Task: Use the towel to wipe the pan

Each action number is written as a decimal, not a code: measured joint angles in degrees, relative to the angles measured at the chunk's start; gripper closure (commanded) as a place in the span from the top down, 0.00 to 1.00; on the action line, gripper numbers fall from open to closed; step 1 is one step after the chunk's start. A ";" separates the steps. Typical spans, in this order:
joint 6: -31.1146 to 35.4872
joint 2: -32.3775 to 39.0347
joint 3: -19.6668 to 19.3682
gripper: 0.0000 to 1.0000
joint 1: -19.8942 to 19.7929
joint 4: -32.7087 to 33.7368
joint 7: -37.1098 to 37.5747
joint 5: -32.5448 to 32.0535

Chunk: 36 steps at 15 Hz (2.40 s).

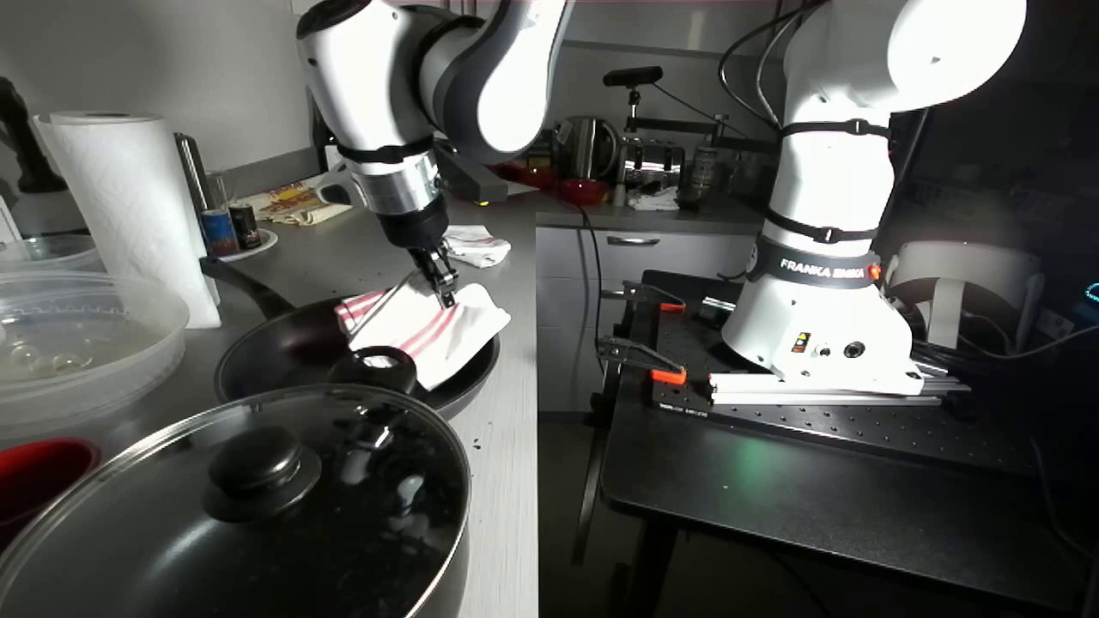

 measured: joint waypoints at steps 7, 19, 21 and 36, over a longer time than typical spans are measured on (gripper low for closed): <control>2.23 4.78 -4.58 0.04 -1.02 3.24 1.87 -4.39; 2.46 11.14 -5.22 0.04 -0.87 8.53 4.89 -5.80; 2.63 11.63 -5.21 0.04 -0.63 9.14 5.32 -6.33; 5.85 12.83 -4.48 0.04 6.97 9.66 14.85 -18.80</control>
